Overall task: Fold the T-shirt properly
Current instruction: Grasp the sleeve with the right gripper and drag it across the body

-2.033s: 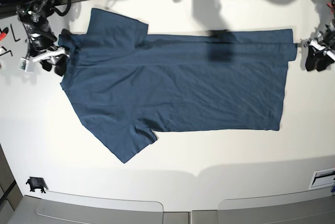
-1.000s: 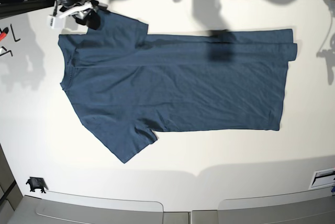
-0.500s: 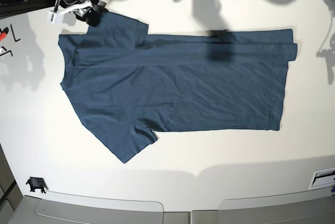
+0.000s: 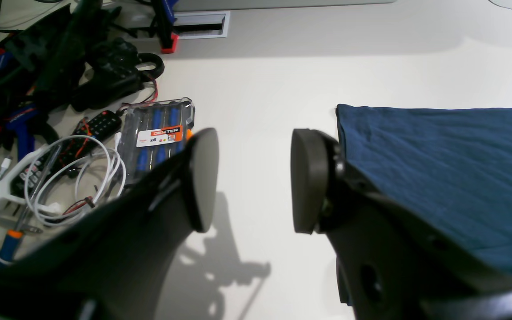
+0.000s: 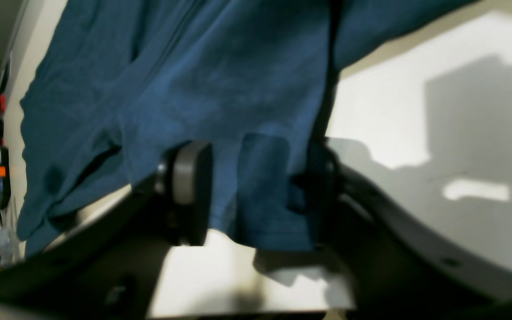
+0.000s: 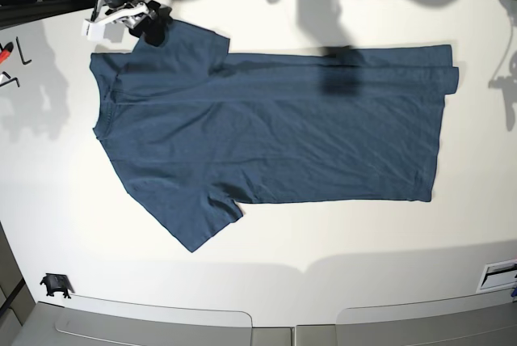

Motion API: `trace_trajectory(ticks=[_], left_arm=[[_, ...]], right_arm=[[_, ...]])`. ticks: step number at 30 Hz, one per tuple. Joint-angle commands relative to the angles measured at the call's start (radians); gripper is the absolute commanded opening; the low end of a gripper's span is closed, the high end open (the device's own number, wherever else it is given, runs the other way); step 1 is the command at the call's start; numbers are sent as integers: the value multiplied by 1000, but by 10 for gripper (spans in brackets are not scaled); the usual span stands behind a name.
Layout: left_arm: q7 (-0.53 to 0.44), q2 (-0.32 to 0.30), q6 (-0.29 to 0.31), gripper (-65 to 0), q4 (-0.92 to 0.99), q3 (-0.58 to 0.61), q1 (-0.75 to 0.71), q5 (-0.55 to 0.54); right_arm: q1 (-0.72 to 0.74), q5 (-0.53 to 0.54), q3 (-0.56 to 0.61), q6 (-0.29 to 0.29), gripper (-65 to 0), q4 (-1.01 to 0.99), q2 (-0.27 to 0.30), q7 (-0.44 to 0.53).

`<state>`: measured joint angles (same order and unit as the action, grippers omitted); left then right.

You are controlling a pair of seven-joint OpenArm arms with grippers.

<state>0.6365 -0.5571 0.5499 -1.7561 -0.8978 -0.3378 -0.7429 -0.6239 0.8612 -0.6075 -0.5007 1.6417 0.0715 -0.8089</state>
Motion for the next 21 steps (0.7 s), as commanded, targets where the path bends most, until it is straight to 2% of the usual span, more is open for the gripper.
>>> trace_trajectory(ticks=[1,4,7,9,13,21], left_arm=[[-23,-25,-4,-404,-16,-10,5,-16],[-23,-25,-4,-404,-16,-10,5,-16],[-24,-25,-4,-404,-16,-10,5,-16],[-24,-25,-4,-404,-16,-10,5,-16],[-24,-25,-4,-404,-16,-10,5,-16],[-24,-25,-4,-404,-16,-10,5,-16]], right_arm=[[-8,-8,-1,-1,-424,5,3,-14],[-8,0,-1,-1,-529,5,3,-15],[-8,70,-1,-2,-642,6,3,-24],[-5,129,-1,-9,-650,6,3,-27],[30,192,-1,-101,-650,8,3,-35],[201,182,-1,-122,-650,8,3,-44]])
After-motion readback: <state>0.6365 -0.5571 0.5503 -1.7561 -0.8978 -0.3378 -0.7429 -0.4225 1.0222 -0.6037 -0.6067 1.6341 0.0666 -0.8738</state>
